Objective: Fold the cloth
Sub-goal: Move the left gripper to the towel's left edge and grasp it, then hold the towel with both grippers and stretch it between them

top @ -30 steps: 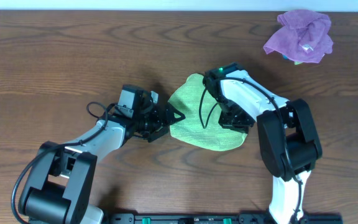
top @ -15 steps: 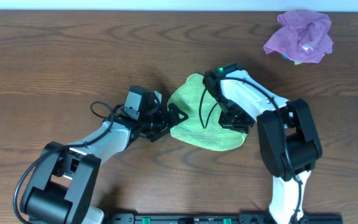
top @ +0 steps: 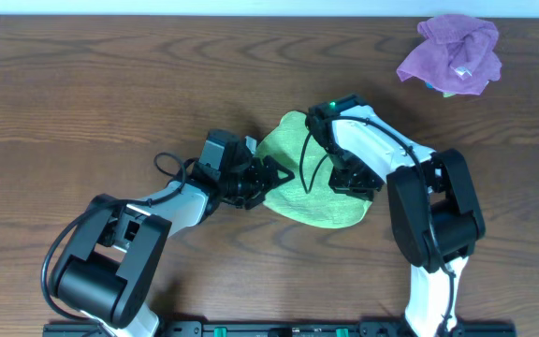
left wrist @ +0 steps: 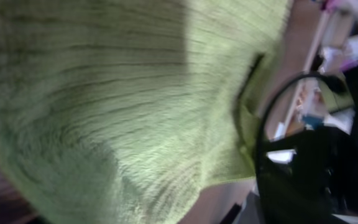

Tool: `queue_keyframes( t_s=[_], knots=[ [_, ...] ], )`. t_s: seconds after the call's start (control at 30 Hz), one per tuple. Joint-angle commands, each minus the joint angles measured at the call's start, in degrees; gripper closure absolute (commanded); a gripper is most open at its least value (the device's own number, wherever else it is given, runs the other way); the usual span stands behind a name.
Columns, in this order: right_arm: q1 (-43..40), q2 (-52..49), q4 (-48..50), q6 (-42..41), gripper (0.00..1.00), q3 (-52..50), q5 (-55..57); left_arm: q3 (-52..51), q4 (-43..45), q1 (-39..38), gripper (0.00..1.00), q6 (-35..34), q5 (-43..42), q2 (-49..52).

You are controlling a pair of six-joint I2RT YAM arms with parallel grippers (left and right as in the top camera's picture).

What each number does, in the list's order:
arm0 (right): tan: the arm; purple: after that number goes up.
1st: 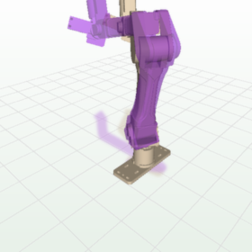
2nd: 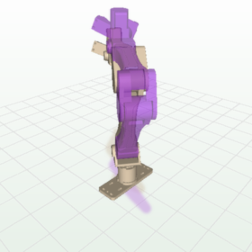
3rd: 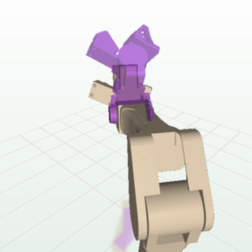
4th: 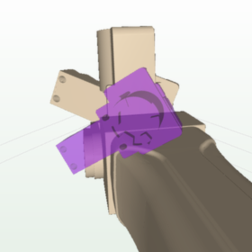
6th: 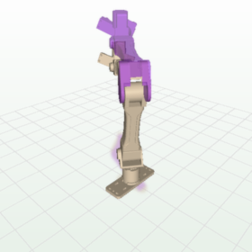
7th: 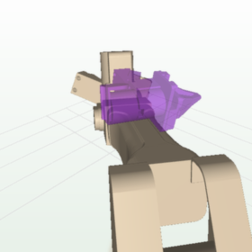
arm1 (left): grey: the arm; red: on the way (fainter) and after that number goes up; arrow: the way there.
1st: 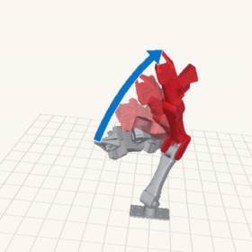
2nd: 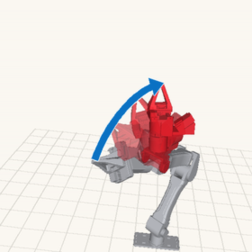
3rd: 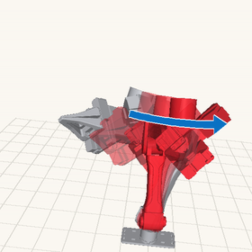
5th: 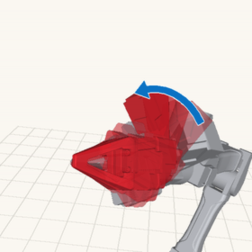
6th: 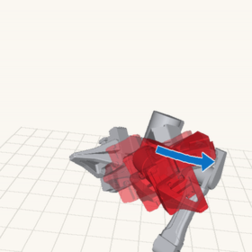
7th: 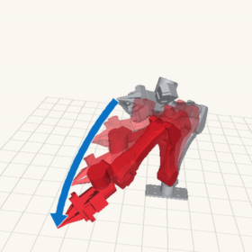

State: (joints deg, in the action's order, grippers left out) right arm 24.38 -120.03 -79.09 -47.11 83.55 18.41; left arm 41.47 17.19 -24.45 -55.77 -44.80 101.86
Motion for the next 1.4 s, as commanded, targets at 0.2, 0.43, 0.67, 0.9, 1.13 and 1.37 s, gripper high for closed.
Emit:
queue_keyframes(
  t_s=[0.2,0.43,0.67,0.9,1.13,1.37],
  knots=[
    [-0.2,1.64,0.17,0.02,0.99,-0.2,-0.68,-0.26,2.82,2.12,0.94,-4.37,-11.8,0.35],
    [-0.2,1.64,-0.24,0.02,0.99,-0.2,-0.92,-0.17,3.06,8.26,0.94,-4.72,-19.76,0.35],
    [-0.2,1.64,-0.22,0.0,0.99,-0.2,-2.4,-0.17,3.02,11.41,0.94,-5.03,-25.92,0.35],
    [-0.2,1.68,-1.01,-0.02,0.99,-0.2,-3.65,0.63,3.06,12.04,0.94,-8.61,-29.38,0.35],
    [-0.2,3.34,-1.38,-1.64,0.99,-0.2,-2.78,2.21,3.23,15.82,0.94,-6.99,-29.57,0.35],
    [-0.2,7.82,-2.82,-2.16,0.98,-0.2,0.46,2.19,2.25,19.74,0.94,-3.39,-29.62,0.35]
  ],
)
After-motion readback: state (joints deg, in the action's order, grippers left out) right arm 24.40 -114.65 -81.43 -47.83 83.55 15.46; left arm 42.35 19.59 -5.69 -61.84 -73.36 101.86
